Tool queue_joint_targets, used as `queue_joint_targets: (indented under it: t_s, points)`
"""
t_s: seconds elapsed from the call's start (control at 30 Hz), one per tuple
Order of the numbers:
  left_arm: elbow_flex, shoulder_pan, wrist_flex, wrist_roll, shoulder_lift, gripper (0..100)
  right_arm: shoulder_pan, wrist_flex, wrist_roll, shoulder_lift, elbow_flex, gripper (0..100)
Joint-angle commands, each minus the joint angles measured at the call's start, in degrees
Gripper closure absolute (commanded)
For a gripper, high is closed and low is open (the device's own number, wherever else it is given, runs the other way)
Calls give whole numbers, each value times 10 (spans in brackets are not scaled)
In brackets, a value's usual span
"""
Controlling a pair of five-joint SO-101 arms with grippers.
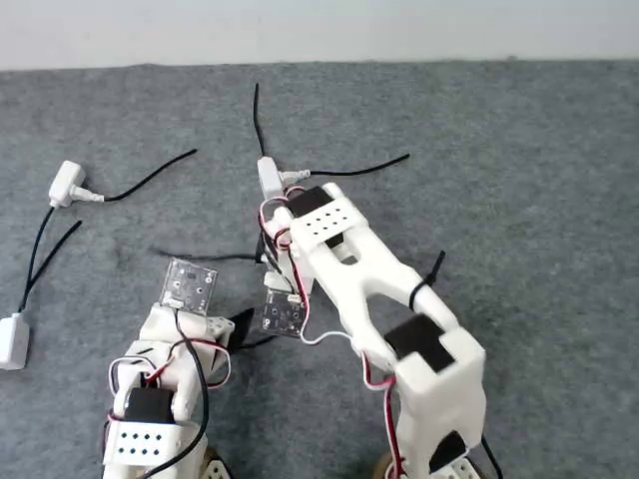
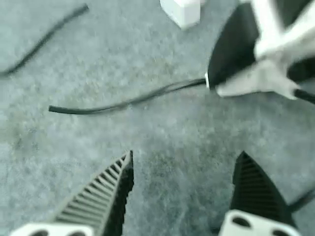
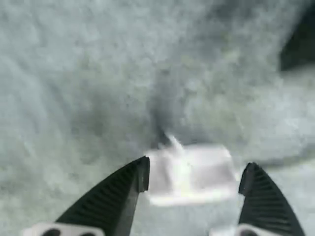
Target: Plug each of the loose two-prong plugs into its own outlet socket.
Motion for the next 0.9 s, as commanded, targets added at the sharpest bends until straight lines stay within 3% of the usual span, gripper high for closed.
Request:
queue_joint_targets:
  t_s: [0.0,0.33,0.67,0.87]
  points:
    - [-7,-1,15,-3,-5,682,-7,35,-5,-82,-4,702]
    - [-7,-1,15,-3,-5,682,44,98,-5,-284,-4,702]
    - [-8,-3,11,-3,-5,682,47,100,-94,-467,-9,702]
    - [-62,-52,-105,-2,-5,682,47,103,-131,-565,-6,702]
